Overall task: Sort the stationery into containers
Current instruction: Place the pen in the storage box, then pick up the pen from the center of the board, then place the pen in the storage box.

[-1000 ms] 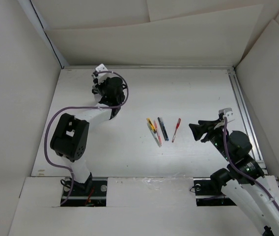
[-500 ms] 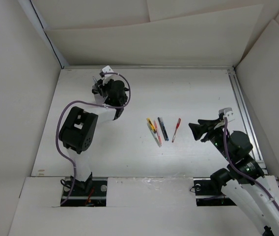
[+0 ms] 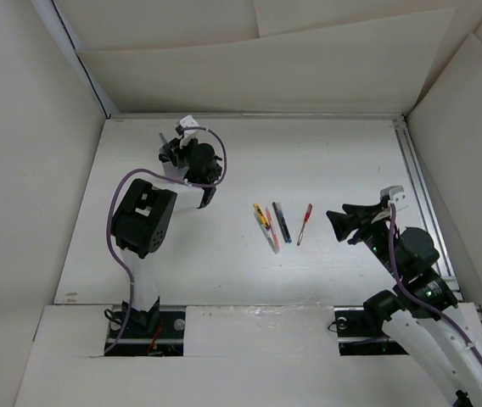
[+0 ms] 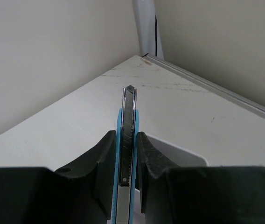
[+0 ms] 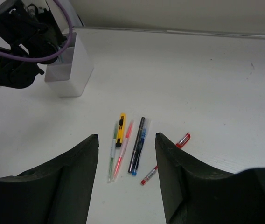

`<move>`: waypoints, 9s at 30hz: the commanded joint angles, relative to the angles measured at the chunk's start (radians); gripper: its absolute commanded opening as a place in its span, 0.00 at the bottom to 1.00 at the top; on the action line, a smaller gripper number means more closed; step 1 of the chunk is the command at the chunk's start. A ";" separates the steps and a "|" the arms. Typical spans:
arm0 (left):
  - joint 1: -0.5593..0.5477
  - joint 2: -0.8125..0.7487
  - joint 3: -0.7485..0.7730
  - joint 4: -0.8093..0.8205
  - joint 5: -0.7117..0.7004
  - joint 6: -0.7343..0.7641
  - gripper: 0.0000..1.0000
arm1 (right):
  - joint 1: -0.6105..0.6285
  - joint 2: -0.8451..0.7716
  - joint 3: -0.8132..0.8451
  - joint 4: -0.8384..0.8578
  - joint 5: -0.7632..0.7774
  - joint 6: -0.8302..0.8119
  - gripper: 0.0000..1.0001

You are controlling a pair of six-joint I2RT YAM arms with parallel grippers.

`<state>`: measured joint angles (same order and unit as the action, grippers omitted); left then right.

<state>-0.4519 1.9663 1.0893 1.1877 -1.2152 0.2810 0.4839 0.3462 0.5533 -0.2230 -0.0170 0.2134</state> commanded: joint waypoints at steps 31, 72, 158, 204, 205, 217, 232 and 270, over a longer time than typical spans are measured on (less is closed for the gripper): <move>-0.001 0.002 -0.014 0.181 -0.086 0.077 0.44 | 0.002 -0.006 -0.001 0.059 -0.037 -0.006 0.57; -0.424 -0.296 0.046 -1.206 0.907 -1.122 0.24 | 0.002 0.080 -0.085 -0.036 -0.023 0.035 0.05; -0.459 0.169 0.264 -1.473 0.549 -1.157 0.20 | 0.012 -0.029 -0.055 -0.026 -0.052 0.053 0.49; -0.508 -0.021 0.241 -1.522 0.456 -1.169 0.00 | 0.012 -0.067 -0.046 -0.053 -0.043 0.063 0.49; -0.489 -0.052 0.241 -1.522 0.445 -1.160 0.00 | 0.012 -0.067 -0.046 -0.053 -0.043 0.063 0.49; -0.245 -0.388 0.084 -1.456 0.344 -1.142 0.00 | 0.012 -0.067 -0.076 -0.015 -0.084 0.053 0.49; -0.044 -0.377 0.058 -1.010 -0.012 -0.777 0.00 | 0.012 -0.078 -0.124 0.048 -0.139 0.053 0.49; -0.016 0.128 0.127 0.562 -0.116 0.541 0.00 | 0.012 -0.047 -0.171 0.165 -0.167 0.053 0.49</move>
<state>-0.4709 2.0937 1.1667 1.2819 -1.3106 0.7231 0.4858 0.3016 0.3824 -0.1188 -0.1673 0.2657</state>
